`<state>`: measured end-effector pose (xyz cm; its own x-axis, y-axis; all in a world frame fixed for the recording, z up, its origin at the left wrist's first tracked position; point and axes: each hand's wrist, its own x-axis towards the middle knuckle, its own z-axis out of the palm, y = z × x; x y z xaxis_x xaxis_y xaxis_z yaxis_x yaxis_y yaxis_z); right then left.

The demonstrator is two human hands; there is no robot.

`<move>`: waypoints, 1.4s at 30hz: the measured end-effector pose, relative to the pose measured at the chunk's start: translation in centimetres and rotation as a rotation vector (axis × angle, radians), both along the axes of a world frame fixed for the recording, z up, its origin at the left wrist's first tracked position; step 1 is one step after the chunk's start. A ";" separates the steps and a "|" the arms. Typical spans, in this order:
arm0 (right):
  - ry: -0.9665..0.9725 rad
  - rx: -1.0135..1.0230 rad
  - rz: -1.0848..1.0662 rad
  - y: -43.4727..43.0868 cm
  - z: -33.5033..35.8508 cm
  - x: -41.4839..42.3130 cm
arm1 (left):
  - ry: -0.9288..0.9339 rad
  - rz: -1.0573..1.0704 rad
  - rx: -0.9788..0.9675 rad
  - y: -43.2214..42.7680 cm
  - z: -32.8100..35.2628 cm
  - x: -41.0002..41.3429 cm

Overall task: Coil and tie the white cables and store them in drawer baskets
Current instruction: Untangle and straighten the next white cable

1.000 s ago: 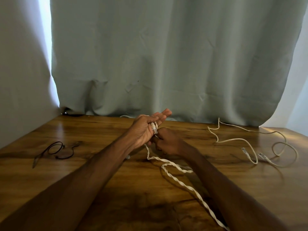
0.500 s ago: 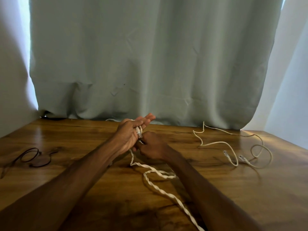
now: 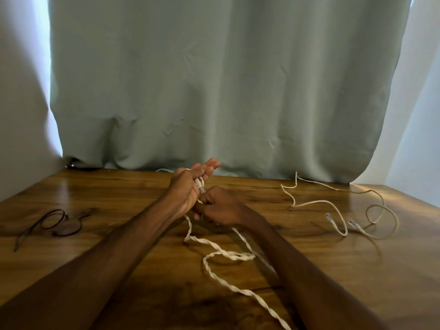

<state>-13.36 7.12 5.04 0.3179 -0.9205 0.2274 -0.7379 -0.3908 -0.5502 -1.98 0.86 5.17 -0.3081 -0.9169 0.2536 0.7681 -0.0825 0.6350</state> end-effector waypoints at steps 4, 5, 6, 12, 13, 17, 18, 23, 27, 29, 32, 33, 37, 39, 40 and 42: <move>-0.015 0.049 -0.014 0.2 0.6 0.0 | -0.032 0.072 -0.006 -0.2 0.2 0.2; -0.018 0.062 -0.019 0.2 0.7 -0.2 | -0.050 0.096 -0.012 -0.4 0.2 0.2; -0.031 0.082 -0.019 0.3 0.8 -0.3 | -0.068 0.120 -0.021 -0.4 0.2 0.3; -0.115 0.154 -0.036 0.6 1.8 -1.4 | -0.201 0.216 -0.062 -1.4 -0.1 0.6; -0.155 0.157 -0.041 0.6 2.1 -1.7 | -0.245 0.236 -0.089 -1.7 -0.2 0.6; -0.290 0.170 -0.052 0.6 3.1 -3.1 | -0.419 0.254 -0.181 -2.1 -1.1 0.5; -0.310 0.179 -0.056 0.6 3.2 -3.4 | -0.489 0.276 -0.207 -1.9 -1.3 0.5; -0.358 0.195 -0.020 0.7 3.3 -3.5 | -0.720 0.342 -0.312 -0.1 -2.2 0.3; -0.376 0.063 0.003 0.4 3.0 -3.6 | -0.813 0.300 -0.373 1.6 -2.1 0.5; -0.361 -0.044 0.018 0.4 3.0 -3.7 | -0.834 0.250 -0.412 2.2 -1.4 0.6; -0.202 -0.276 0.007 -0.1 2.8 -4.1 | -0.815 0.083 -0.425 2.5 -0.8 0.4; -0.129 -0.365 -0.013 -0.4 2.7 -4.3 | -0.789 0.025 -0.418 2.6 -0.7 0.4; -0.064 -0.508 -0.071 -1.3 2.6 -6.3 | -0.825 -0.035 -0.411 2.9 -0.1 0.3; -0.064 -0.530 -0.056 -1.3 2.7 -7.0 | -0.838 -0.052 -0.397 2.8 0.2 0.0; -0.060 -0.550 -0.050 -1.3 2.7 -7.3 | -0.837 -0.056 -0.377 2.6 0.1 -0.1; -0.044 -0.589 -0.067 -1.8 2.3 -7.9 | -0.814 -0.076 -0.333 2.2 0.0 -0.2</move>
<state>-21.23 5.37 7.34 0.2421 -0.6528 0.7178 -0.7531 -0.5929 -0.2852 -2.22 3.02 5.20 -0.5663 -0.8046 0.1788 0.0665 0.1716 0.9829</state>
